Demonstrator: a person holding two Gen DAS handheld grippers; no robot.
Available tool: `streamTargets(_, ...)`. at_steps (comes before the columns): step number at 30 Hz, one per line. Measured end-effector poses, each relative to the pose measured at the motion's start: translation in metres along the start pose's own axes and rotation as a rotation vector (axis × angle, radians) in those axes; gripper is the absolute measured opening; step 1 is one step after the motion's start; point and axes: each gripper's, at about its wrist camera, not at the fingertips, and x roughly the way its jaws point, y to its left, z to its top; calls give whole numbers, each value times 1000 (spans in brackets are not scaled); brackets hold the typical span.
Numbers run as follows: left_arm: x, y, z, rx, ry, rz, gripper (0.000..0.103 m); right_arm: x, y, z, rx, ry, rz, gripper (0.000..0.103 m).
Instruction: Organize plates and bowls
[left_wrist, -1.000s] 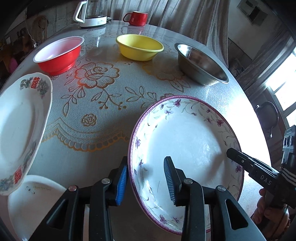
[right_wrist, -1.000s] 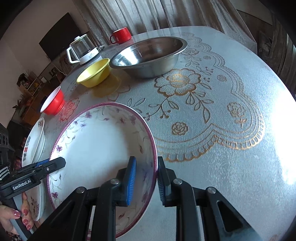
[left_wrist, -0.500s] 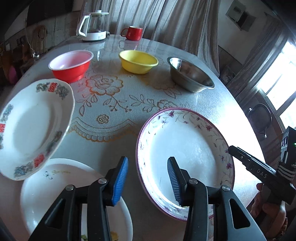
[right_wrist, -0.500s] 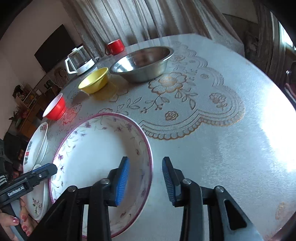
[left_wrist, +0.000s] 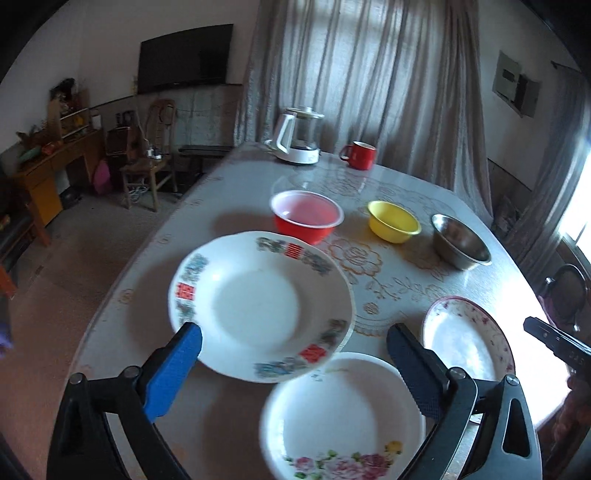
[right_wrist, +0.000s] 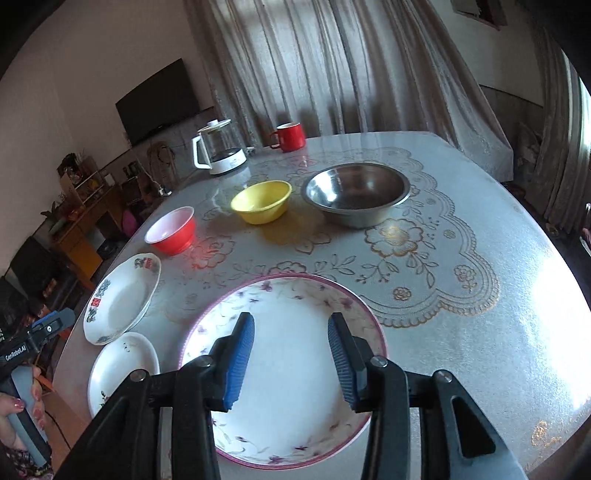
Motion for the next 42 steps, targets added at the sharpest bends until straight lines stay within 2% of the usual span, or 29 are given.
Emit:
streamTargets(6,15,64,0,-111,28,102,103,19,47,10,-90,14,43,42)
streamTargets(11,31,104,-6,-263,65,85,103,36,78,17,-121,25,82,42)
streamTargets(16,45,124,-4,-333,81,47,103,68,98,26,-72,94,169,42)
streamTargets(18,52,128,-2,-340,95,37,103,81,108,28,-81,122,210,42)
streamTargets(21,65,132,1,-341,120,8,102,104,119,31,-64,182,227,42)
streamTargets(24,78,136,4,-346,149,-23,101,125,128,34,-63,224,223,42)
streamTargets(28,90,141,7,-349,164,-27,93,151,137,40,-36,285,242,42)
streamTargets(36,109,141,10,-352,193,-71,93,196,150,46,3,369,244,42)
streamTargets(38,114,141,10,-356,202,-78,90,205,152,47,15,386,247,42)
streamTargets(42,119,138,12,-329,211,-90,75,216,158,45,34,422,297,42)
